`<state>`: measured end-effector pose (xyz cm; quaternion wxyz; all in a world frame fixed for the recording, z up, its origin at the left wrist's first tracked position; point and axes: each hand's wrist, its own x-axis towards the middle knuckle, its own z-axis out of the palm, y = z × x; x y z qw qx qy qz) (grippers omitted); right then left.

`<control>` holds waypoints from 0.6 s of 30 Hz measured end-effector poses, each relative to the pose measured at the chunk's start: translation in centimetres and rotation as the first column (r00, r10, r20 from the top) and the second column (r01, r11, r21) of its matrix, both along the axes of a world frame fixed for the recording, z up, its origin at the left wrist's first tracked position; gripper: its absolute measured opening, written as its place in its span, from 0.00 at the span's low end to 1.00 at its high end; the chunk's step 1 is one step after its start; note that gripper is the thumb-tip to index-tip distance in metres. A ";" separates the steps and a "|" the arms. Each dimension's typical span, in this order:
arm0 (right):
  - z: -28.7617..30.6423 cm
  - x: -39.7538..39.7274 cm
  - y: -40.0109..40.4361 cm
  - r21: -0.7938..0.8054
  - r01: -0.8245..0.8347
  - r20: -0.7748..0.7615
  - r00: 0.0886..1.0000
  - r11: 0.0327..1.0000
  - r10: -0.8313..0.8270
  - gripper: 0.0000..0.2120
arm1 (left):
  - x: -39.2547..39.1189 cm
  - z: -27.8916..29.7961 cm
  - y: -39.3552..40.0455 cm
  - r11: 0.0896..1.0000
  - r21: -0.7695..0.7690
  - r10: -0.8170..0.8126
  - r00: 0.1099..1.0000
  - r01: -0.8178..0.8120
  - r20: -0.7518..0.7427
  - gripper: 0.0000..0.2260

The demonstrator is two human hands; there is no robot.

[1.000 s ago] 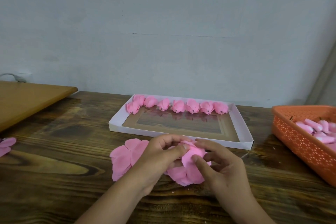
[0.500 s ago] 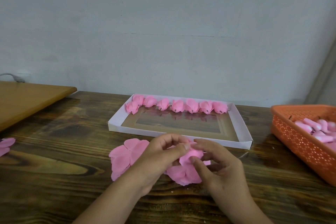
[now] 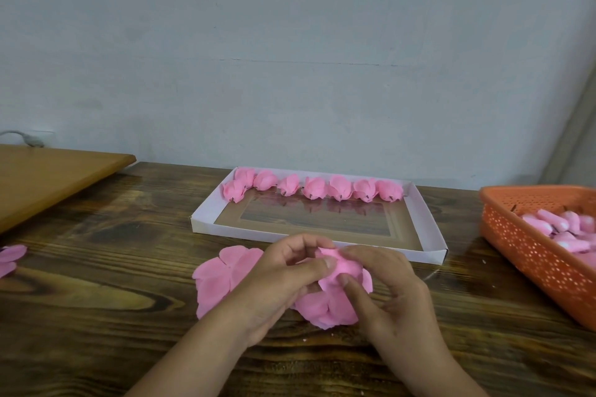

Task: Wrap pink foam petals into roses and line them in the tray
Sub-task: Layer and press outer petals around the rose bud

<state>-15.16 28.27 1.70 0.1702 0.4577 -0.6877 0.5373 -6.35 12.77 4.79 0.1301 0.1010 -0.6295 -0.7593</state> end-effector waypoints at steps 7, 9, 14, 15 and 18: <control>0.1 0.1 0.0 -0.011 -0.057 0.142 0.988 0.998 0.058 0.15 | 0.1 -0.2 -0.1 0.993 -0.114 0.024 1.000 -0.023 0.005 0.13; 0.1 0.1 0.0 -0.011 -0.070 0.193 0.979 0.997 0.071 0.16 | 0.0 -0.1 -0.1 0.992 -0.120 0.030 0.999 -0.028 0.011 0.15; 0.0 0.2 -0.1 -0.132 -0.164 0.430 0.879 0.978 0.205 0.23 | 0.0 0.2 0.1 0.977 -0.197 0.086 0.996 -0.086 -0.009 0.21; 0.1 0.2 -0.1 -0.148 -0.174 0.445 0.867 0.974 0.222 0.23 | 0.0 0.2 0.2 0.976 -0.199 0.091 0.996 -0.093 -0.015 0.21; 0.2 0.3 0.0 -0.146 -0.183 0.406 0.885 0.972 0.228 0.17 | 0.0 0.1 0.3 0.976 -0.186 0.112 0.993 -0.116 -0.030 0.19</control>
